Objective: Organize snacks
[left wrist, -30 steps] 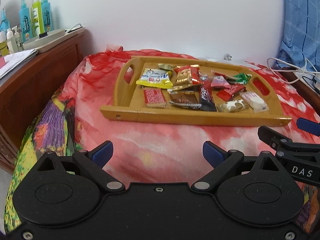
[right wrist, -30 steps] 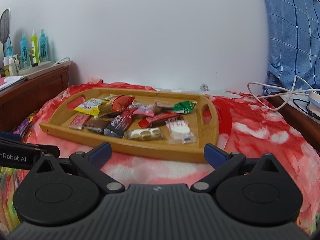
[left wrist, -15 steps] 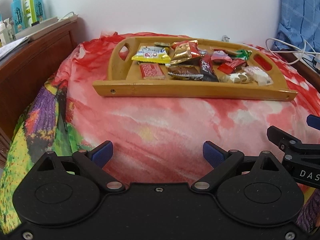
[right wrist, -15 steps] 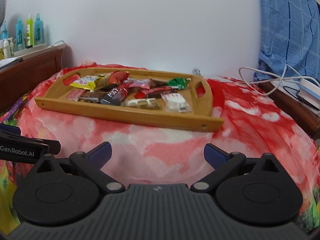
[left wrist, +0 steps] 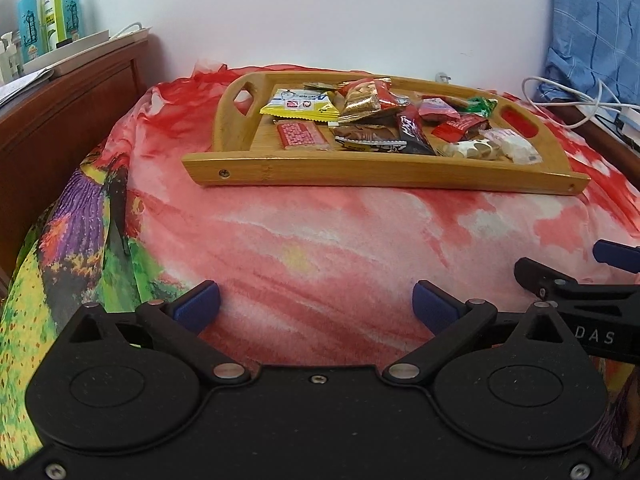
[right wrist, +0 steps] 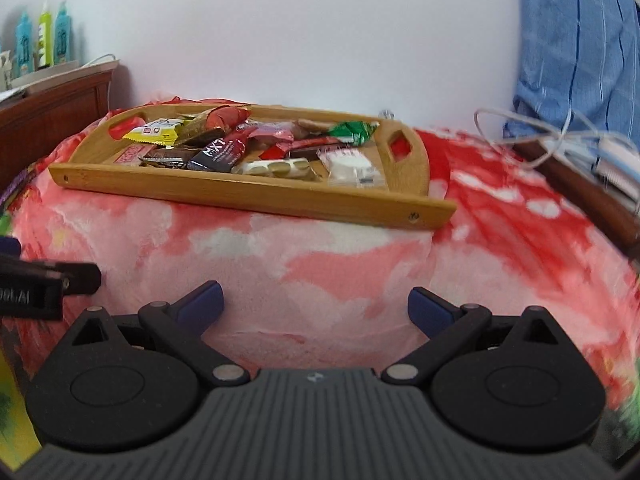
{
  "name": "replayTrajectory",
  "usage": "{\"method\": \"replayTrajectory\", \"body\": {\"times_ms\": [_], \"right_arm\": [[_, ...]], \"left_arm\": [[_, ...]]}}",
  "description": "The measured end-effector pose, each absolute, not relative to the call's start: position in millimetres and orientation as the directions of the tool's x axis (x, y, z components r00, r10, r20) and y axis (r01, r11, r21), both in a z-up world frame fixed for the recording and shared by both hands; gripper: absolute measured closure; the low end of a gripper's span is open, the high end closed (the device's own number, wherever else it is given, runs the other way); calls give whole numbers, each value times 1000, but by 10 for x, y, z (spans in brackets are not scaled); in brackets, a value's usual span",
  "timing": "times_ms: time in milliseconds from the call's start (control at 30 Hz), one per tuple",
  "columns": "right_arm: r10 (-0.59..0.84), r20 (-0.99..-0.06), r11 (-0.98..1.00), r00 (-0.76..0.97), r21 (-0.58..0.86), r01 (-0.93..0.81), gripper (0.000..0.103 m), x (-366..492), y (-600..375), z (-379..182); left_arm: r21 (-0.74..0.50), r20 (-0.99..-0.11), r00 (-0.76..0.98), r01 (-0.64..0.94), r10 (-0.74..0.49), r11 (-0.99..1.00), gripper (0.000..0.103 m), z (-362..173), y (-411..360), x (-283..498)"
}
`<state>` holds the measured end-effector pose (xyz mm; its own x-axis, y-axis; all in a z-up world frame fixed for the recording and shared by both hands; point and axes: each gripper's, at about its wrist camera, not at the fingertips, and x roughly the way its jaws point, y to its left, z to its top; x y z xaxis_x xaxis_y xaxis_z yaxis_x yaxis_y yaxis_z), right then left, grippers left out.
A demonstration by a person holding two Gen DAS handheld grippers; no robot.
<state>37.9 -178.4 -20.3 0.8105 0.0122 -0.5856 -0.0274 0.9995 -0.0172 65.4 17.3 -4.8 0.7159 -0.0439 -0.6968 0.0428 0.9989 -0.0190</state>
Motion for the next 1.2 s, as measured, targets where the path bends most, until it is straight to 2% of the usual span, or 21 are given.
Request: {"method": "replayTrajectory", "body": {"times_ms": [533, 1200], "right_arm": [[37, -575, 997, 817, -33, -68, 0, 392, -1755, -237], [37, -569, 997, 822, -35, -69, 0, 389, -1752, -243]], "left_arm": [[-30, -706, 708, -14, -11, 999, 0, -41, 151, 669], [-30, -701, 713, -11, -13, 999, 0, -46, 154, 647]]}}
